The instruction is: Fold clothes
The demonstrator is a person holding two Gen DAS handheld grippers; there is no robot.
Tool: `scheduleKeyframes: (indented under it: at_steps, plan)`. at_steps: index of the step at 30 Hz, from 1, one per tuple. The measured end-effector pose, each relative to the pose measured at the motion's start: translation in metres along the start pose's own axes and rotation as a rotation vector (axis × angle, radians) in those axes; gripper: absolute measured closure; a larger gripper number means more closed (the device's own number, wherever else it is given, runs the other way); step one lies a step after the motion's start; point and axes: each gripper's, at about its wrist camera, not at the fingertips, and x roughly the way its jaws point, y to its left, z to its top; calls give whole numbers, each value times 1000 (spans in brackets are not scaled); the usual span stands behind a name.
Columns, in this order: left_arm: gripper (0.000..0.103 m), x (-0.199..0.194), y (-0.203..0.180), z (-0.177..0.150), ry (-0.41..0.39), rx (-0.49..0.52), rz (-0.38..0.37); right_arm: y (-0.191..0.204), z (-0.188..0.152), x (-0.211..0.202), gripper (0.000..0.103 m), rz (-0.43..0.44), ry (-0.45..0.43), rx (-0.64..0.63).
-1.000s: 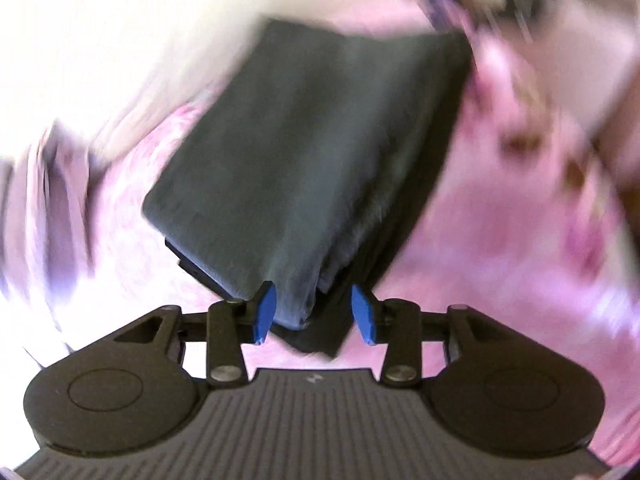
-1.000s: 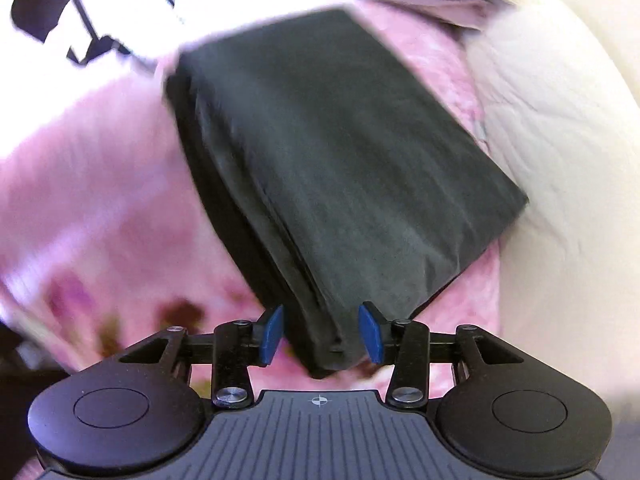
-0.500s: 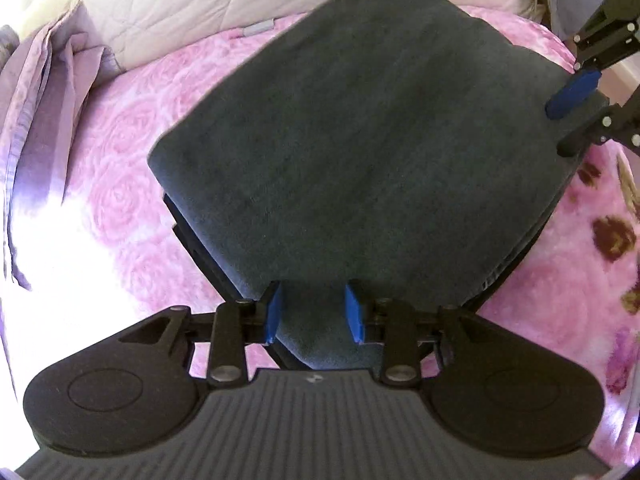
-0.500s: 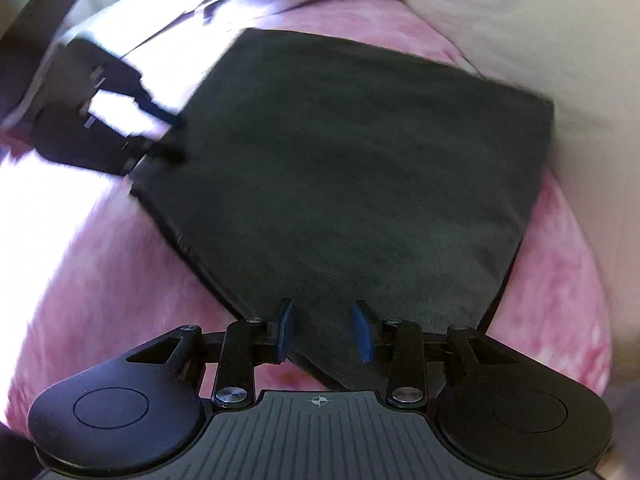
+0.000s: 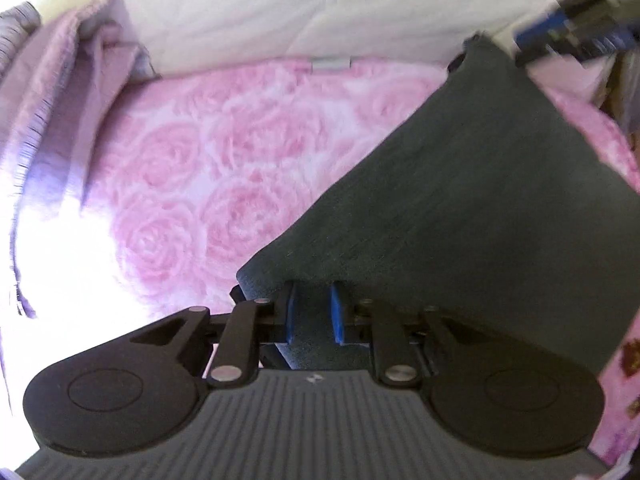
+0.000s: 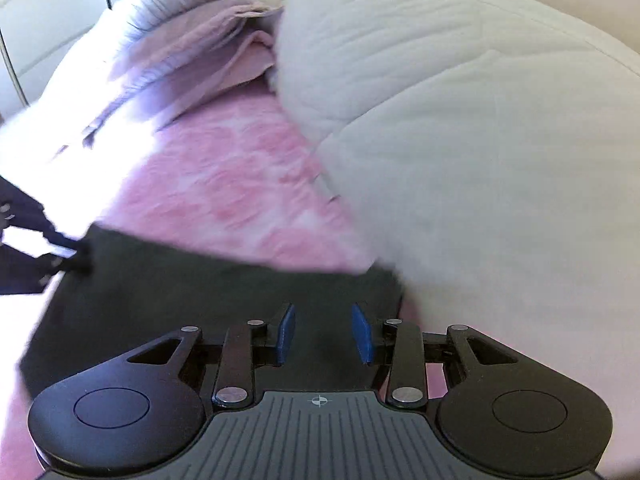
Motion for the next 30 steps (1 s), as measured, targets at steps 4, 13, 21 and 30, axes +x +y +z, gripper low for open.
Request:
scheduleKeyframes:
  at_steps: [4,13,21,30]
  plan:
    - [89,5,-3,-4,-9,-11,20,-17,1,62,67,-57,65,-9]
    - [89,-27,0,-25,-23,-55,-33,-27,2,25,66,-3,47,134]
    - [88,-70,-17,-69,-34,-74,-125,33,-73,-63,66,160,97,164]
    - [85,-67,-41,-92,18,-50,-116,60,-115,-53,66,131,186,177]
